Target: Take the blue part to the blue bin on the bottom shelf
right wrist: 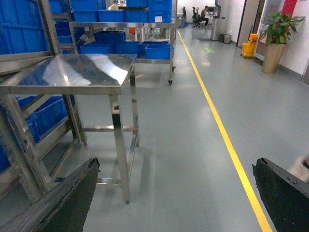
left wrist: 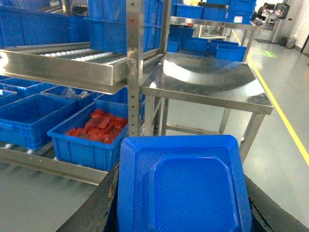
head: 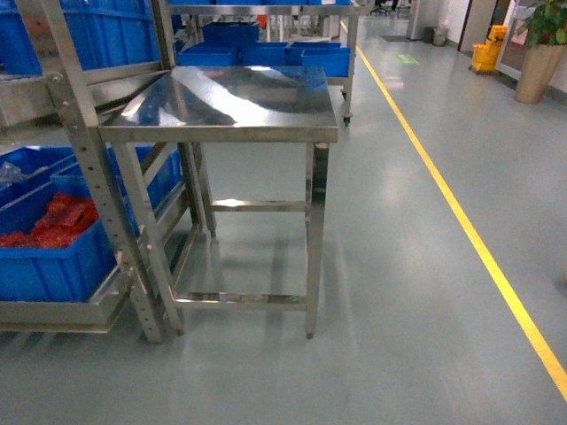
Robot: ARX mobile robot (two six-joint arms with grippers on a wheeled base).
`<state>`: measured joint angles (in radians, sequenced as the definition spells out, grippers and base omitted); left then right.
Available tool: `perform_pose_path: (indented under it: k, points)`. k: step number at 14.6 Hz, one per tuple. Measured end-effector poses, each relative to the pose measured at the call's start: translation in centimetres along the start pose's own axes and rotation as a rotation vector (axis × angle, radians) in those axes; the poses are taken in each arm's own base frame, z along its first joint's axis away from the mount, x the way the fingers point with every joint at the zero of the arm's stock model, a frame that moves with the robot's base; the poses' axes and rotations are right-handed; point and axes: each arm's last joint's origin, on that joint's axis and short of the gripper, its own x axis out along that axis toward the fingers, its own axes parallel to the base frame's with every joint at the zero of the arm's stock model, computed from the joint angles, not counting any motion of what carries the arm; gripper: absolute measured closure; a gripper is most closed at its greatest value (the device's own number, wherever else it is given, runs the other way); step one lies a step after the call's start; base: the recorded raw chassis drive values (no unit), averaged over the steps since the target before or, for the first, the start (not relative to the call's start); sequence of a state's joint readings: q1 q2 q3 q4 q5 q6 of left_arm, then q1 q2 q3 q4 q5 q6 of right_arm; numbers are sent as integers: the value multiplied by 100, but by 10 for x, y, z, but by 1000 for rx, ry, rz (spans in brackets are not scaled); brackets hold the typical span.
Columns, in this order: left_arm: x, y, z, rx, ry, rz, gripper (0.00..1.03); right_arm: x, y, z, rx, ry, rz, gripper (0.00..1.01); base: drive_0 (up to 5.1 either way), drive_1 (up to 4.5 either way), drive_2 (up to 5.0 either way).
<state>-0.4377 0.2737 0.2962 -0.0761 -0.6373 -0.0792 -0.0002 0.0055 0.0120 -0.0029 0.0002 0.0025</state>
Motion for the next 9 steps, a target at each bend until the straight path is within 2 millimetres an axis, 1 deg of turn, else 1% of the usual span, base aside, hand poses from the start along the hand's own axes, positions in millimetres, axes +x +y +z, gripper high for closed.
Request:
perform_pose_path:
  k: [9]
  points:
    - [0,0,0,0,0,-1,60,0,0,0,0,3,0,3,-8,416,-431]
